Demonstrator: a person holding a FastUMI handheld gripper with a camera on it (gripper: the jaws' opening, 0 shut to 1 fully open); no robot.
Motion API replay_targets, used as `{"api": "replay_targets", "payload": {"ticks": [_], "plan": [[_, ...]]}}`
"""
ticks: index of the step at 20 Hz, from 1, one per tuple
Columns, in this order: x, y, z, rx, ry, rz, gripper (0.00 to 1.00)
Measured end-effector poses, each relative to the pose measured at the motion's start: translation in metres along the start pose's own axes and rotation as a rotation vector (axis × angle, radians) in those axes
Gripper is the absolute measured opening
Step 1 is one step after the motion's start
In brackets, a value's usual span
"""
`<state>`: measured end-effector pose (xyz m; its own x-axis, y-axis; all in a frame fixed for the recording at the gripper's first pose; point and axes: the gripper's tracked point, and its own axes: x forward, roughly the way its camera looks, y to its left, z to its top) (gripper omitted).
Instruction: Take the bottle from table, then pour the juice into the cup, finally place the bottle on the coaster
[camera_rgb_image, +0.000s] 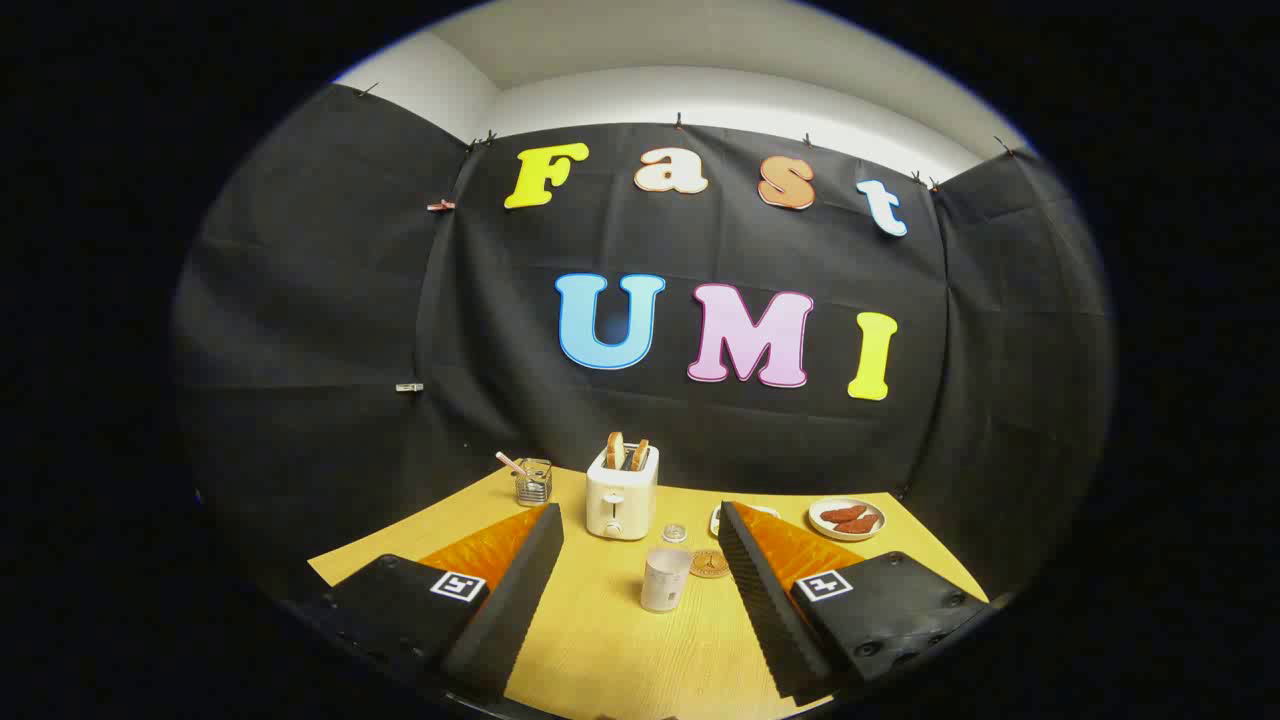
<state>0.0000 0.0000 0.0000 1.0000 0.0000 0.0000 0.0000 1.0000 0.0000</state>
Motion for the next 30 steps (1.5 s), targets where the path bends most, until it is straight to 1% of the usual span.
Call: {"api": "replay_targets", "payload": {"ticks": [3,5,8,11,14,19,23,30], "plan": [[-0.001,-0.023,0.001,-0.043,0.003,-0.017,0.96],[-0.002,-0.033,0.003,-0.034,-0.021,-0.030,0.96],[-0.002,-0.041,-0.003,-0.011,-0.008,-0.052,0.96],[0.001,-0.041,-0.004,-0.004,-0.004,-0.057,0.96],[0.003,-0.045,-0.009,-0.026,0.011,-0.065,0.96],[0.009,-0.035,-0.017,-0.016,0.016,-0.040,0.96],[0.016,-0.038,-0.021,-0.044,0.038,-0.079,0.96],[0.049,-0.038,-0.032,0.012,0.024,-0.106,0.96]]}}
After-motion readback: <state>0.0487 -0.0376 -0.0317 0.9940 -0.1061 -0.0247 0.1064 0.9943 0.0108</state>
